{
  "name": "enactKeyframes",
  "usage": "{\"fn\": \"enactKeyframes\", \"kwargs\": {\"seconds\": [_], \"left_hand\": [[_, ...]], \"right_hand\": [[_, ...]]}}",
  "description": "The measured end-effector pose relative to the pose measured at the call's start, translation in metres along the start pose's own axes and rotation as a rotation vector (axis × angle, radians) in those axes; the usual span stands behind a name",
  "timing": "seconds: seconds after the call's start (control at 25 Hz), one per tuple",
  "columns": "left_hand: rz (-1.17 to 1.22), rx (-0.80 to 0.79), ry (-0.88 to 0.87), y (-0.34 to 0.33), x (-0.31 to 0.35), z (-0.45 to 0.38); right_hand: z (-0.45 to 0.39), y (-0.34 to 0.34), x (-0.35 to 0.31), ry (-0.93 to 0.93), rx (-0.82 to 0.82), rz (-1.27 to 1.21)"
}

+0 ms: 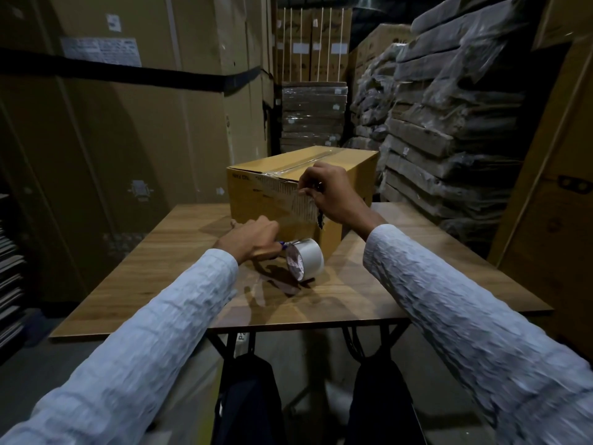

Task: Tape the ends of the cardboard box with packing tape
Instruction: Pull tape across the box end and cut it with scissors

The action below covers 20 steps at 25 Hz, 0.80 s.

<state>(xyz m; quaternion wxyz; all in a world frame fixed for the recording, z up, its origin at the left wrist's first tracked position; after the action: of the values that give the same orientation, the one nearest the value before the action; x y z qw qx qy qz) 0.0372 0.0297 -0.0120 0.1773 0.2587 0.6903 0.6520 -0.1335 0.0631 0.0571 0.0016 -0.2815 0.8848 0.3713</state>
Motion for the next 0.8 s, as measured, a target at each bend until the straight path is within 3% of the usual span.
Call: {"fn": "enactKeyframes", "kwargs": {"seconds": [0.44, 0.8], "left_hand": [[0.055, 0.021, -0.007, -0.0053, 0.0014, -0.0033], [0.203, -0.082, 0.006, -0.0049, -0.0020, 0.0030]], "right_hand": [[0.0017, 0.0022, 0.0034, -0.005, 0.000, -0.015], [0.0046, 0.0081, 0.0077, -0.024, 0.021, -0.028]]}}
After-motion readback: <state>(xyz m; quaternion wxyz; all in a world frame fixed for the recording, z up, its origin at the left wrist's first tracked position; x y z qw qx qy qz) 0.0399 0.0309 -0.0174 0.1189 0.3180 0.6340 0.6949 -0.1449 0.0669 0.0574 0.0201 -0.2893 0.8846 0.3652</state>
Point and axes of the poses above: each hand's wrist, its own z-axis away from the middle knuckle, its own y-axis out of the back of the hand, x = y × z, the point moved 4 cm from there along -z, towards the middle knuckle, and after that the axes turned 1 degree about y, right-handed, at the moved point
